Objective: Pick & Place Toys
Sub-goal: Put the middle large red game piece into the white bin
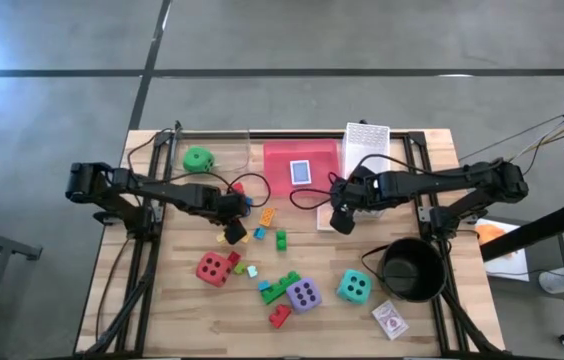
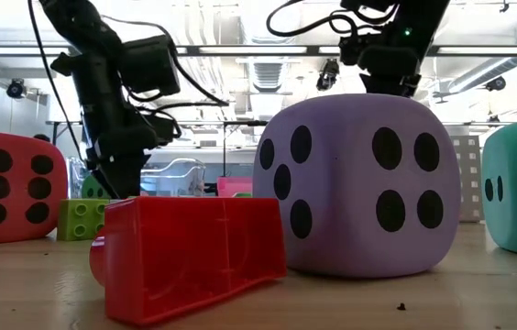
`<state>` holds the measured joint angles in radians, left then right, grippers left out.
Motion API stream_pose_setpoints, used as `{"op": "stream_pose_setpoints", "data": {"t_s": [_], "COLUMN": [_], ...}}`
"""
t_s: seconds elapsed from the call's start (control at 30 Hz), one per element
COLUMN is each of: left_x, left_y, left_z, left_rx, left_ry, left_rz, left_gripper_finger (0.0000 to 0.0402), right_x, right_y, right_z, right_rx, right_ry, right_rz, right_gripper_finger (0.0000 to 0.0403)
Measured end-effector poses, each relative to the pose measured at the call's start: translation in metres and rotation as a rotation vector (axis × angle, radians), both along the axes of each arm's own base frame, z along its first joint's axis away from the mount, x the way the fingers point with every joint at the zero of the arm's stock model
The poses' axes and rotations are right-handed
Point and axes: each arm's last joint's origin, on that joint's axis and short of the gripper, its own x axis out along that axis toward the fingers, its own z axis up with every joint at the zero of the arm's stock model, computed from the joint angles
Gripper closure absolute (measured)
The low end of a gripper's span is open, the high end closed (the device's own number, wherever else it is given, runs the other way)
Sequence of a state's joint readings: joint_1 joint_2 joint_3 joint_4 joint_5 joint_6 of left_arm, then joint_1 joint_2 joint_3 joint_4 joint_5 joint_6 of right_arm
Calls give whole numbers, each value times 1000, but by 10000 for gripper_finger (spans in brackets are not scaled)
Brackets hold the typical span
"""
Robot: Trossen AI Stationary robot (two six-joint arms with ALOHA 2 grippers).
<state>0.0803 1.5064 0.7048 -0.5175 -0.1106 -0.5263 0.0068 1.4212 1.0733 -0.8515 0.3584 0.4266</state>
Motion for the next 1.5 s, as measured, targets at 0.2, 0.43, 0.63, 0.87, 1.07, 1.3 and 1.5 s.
{"op": "stream_pose_setpoints", "data": {"t_s": [0.2, 0.43, 0.63, 0.87, 1.07, 1.3, 1.5], "left_x": [0, 0, -2, -9, -13, -8, 1], "left_y": [1, 0, -1, -6, -10, -15, -18], "left_z": [0, 0, 2, 22, 62, 116, 150], "left_rx": [6, -4, -11, -70, -88, -198, -246], "left_ry": [0, -1, 1, -64, -297, -781, -1123], "left_rz": [24, 20, 6, -9, -38, -146, -274], "left_gripper_finger": [244, 373, 390, 390, 391, 391, 392], "right_x": [0, 0, 1, 10, 25, 41, 49], "right_y": [2, 2, 4, 16, 37, 62, 66], "right_z": [0, 0, 0, 4, 15, 39, 61], "right_rx": [-2, -1, -1, -34, -168, -444, -609], "right_ry": [2, 0, -7, -80, -204, -410, -576], "right_rz": [13, 11, 16, 138, 402, 606, 557], "right_gripper_finger": [74, 74, 74, 74, 74, 74, 74]}}
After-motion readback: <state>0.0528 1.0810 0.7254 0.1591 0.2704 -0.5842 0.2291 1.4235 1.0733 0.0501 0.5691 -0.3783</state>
